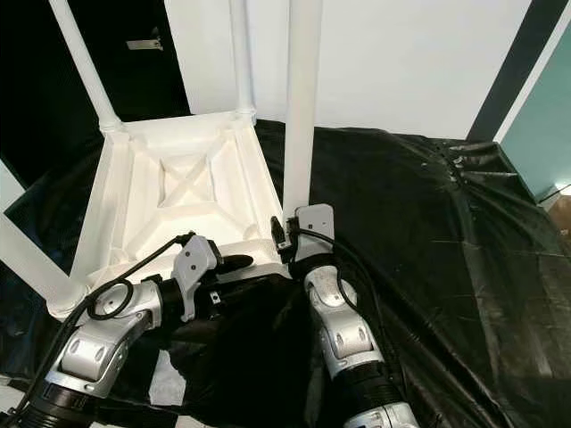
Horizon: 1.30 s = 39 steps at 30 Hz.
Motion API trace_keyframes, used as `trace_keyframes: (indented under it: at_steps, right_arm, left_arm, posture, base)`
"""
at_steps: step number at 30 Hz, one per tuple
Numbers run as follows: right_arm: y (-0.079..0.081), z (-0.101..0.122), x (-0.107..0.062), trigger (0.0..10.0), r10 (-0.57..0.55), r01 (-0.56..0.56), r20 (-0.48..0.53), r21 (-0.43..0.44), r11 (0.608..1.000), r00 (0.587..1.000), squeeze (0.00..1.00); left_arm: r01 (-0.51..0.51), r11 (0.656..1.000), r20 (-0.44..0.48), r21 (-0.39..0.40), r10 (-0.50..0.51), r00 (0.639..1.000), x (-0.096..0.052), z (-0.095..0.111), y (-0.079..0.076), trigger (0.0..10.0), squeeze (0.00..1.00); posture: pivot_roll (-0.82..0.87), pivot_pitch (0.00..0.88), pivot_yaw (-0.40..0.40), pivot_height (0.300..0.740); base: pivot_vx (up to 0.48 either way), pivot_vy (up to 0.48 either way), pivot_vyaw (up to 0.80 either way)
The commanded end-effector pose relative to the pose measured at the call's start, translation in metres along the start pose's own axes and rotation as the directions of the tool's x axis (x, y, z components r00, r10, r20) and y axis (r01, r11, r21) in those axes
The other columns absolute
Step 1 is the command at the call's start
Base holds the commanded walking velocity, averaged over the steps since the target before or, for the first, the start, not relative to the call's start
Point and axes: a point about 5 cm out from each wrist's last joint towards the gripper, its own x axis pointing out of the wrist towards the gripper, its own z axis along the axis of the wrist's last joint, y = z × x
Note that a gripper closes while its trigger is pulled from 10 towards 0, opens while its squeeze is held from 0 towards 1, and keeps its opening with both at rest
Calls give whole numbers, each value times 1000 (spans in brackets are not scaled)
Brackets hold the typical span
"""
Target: Building children table
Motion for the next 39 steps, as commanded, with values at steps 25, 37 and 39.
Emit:
trace_keyframes:
  at_steps: [25, 37, 39]
  right_arm:
    - [-33, -2, 0, 10000, 535, -544, -102, -167, 822, 839, 0]
    - [-33, -9, 13, 0, 621, -648, -185, -192, 737, 762, 0]
    - [-36, -11, 11, 0, 631, -657, -187, -175, 733, 753, 0]
  left_arm:
    - [15, 1000, -15, -24, -15, 1000, 6, -5, -12, 10000, 0]
    - [-44, 999, -9, 6, 44, 999, 2, -1, 1, 10000, 0]
    - [-50, 999, -12, 6, 50, 999, 0, -2, 0, 10000, 0]
  posture:
    - [29, 0, -26, 740]
    - [80, 0, -66, 740]
    - [84, 0, -71, 740]
  base:
    - [0, 0, 0]
    - [0, 0, 0]
    - [0, 0, 0]
